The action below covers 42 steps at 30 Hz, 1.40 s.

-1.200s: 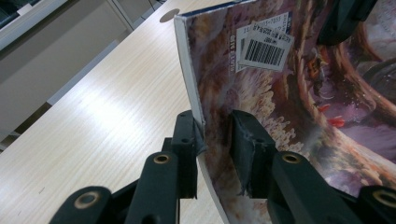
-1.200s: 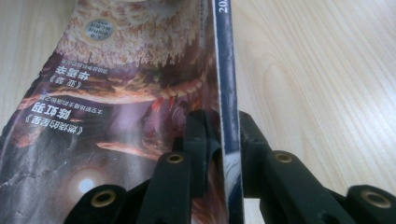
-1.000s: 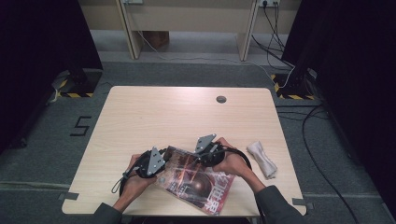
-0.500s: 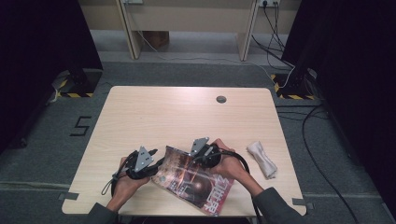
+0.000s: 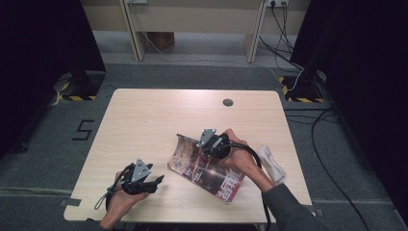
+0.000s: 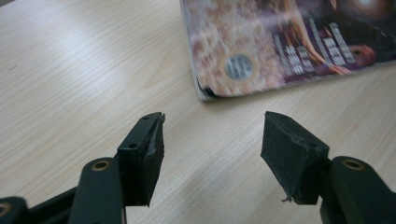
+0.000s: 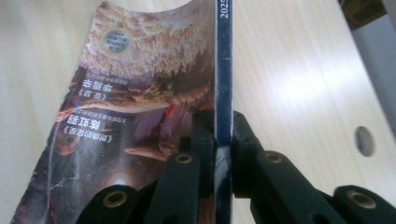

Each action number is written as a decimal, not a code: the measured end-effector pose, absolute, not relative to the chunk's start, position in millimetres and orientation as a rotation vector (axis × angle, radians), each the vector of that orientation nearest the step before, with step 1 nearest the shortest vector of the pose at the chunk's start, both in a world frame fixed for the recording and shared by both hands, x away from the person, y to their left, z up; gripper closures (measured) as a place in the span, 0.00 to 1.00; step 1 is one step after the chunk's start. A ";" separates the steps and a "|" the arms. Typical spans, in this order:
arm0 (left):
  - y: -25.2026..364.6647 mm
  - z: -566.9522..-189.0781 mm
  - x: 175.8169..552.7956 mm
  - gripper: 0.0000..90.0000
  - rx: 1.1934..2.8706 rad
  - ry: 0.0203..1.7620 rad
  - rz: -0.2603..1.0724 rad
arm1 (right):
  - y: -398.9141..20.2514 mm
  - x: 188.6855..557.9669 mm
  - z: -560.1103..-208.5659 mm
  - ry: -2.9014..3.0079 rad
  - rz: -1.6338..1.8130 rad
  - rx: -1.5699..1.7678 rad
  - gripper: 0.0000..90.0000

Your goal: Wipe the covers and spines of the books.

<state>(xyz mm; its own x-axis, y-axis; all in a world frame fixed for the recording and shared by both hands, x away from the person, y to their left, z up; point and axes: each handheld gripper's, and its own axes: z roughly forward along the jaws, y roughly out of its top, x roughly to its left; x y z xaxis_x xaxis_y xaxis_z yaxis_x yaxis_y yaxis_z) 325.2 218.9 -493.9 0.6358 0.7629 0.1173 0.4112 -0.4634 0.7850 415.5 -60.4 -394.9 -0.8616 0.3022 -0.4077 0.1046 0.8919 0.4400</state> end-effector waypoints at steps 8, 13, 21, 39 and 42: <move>215.9 -496.2 324.8 0.43 2.131 0.907 0.593 | -54.1 427.5 -375.9 2.513 0.508 0.314 0.93; 216.2 -495.8 326.4 0.44 2.123 0.922 0.605 | -49.2 438.8 -365.0 2.465 0.461 0.307 0.93; 217.4 -496.0 327.4 0.45 2.116 0.937 0.610 | -33.5 441.4 -353.7 2.416 0.396 0.266 0.93; 225.5 -498.5 333.1 0.44 2.130 1.009 0.615 | -14.3 382.7 -373.5 2.555 0.459 0.155 0.93; 226.5 -498.7 333.8 0.43 2.130 1.014 0.613 | -16.1 374.1 -380.5 2.564 0.476 0.137 0.93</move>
<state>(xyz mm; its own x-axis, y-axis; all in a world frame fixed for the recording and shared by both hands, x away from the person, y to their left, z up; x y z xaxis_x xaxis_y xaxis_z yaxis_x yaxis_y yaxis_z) 333.8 226.5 -498.7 0.5839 0.8032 0.1177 0.4777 -0.4572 0.7501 374.1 -16.1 -380.5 -0.8575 0.1883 -0.4788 0.0038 0.9329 0.3600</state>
